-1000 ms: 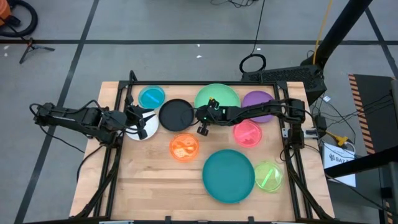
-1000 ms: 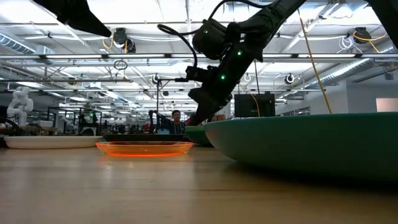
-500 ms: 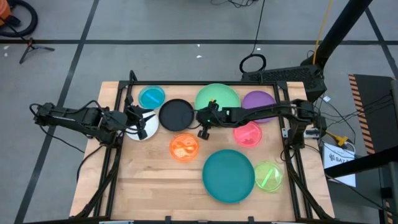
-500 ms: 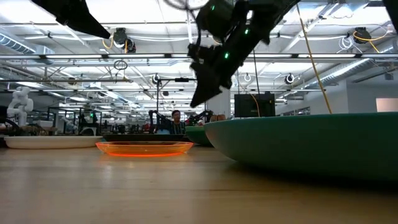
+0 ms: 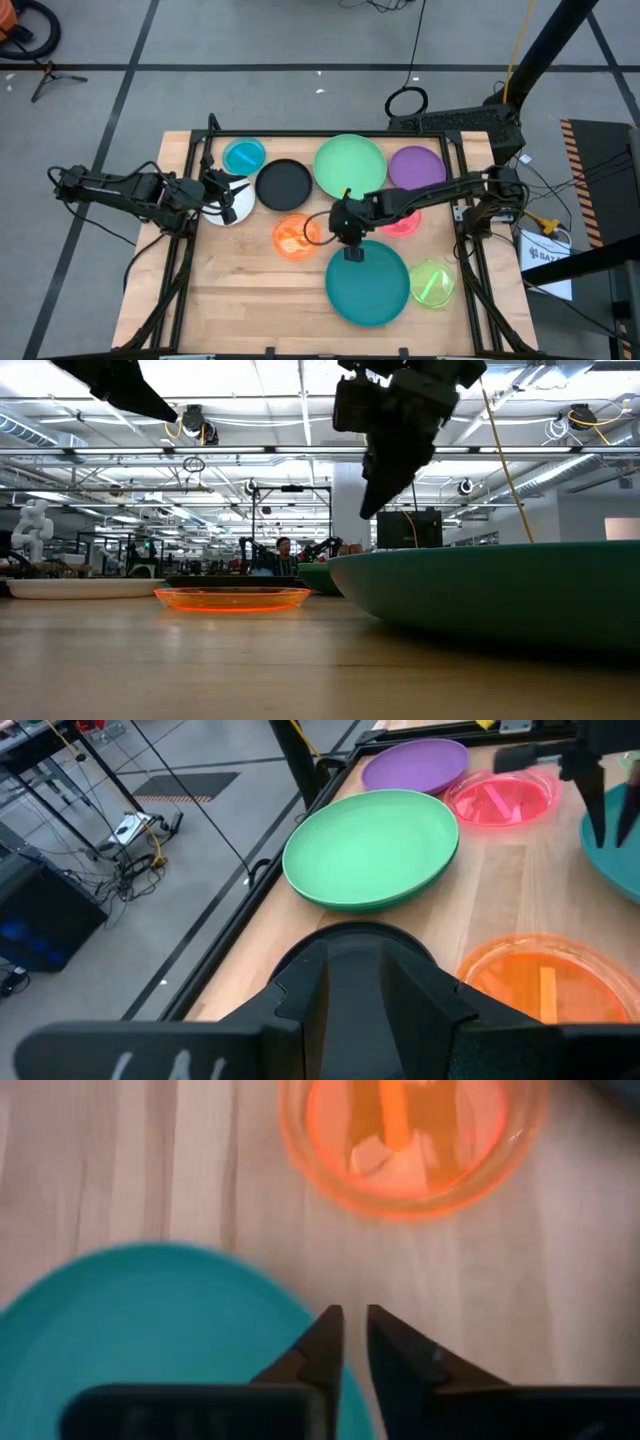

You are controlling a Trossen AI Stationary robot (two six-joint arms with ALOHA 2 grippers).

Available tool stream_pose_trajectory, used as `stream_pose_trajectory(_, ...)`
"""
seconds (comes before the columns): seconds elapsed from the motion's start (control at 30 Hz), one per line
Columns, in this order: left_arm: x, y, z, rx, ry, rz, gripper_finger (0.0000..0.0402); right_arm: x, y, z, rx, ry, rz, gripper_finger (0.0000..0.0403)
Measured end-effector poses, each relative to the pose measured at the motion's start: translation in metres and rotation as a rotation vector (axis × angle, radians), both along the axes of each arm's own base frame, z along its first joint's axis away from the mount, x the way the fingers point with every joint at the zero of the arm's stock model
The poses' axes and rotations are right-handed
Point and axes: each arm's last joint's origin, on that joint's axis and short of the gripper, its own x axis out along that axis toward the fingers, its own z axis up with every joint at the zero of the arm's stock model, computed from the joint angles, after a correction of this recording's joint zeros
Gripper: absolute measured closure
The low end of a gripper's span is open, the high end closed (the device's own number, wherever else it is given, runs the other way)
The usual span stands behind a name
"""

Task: Stack plastic plates
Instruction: Stack the blue plate on top of the light green plate

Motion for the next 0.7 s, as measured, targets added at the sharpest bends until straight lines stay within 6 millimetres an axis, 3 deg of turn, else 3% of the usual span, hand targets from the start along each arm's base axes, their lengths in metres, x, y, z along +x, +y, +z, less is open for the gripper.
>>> stream_pose_trajectory(0.33,0.000,0.000,0.000,-0.003,-0.002,0.002,0.0302,-0.004,0.003,-0.005,-0.046,0.059,-0.028,0.0212)
stream_pose_trajectory(0.7,0.000,0.000,0.000,-0.003,0.001,-0.001,0.0302,0.000,0.004,-0.033,-0.053,0.178,-0.020,0.0201)
